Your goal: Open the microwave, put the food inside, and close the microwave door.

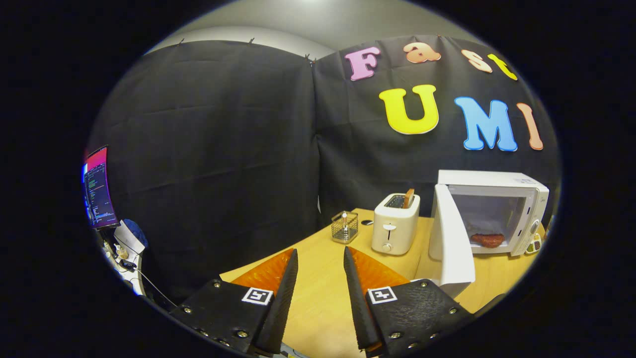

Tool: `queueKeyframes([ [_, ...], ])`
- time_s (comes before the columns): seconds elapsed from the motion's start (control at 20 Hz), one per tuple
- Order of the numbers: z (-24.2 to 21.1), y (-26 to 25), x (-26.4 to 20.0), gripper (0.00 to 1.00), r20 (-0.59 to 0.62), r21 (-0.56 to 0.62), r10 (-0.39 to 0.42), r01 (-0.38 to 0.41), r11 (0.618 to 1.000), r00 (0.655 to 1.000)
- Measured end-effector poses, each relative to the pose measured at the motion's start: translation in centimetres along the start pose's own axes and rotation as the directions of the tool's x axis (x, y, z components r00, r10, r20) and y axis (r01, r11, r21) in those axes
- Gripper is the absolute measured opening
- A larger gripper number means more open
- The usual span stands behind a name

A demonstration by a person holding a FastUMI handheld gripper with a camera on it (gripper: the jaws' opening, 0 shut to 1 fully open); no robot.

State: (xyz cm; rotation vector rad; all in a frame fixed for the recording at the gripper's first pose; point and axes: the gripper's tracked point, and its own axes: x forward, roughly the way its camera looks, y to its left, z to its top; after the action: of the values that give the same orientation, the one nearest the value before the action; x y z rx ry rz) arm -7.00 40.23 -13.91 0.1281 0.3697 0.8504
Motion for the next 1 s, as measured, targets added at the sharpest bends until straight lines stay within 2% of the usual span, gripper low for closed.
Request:
queueKeyframes([
  [0.05,-0.9,-0.6,0.1,0.55,-0.024,-0.001,-0.012,0.012,1.000,1.000],
  [0.1,-1.0,-2.1,0.3,0.39,-0.031,-0.010,-0.062,0.062,0.998,0.998],
  [0.2,-2.4,-3.5,0.7,0.07,-0.062,0.009,-0.084,0.085,0.996,0.995],
  [0.3,-2.8,-4.5,0.9,0.07,-0.078,0.023,-0.091,0.093,0.995,0.993],
  [0.4,-2.6,-4.9,0.1,0.01,-0.072,0.041,-0.084,0.087,0.995,0.994],
  [0.55,-2.8,-6.8,-0.7,0.01,-0.080,0.004,-0.133,0.134,0.991,0.988],
  [1.0,-2.9,-15.2,-3.5,0.01,-0.106,0.045,-0.250,0.256,0.966,0.963],
])
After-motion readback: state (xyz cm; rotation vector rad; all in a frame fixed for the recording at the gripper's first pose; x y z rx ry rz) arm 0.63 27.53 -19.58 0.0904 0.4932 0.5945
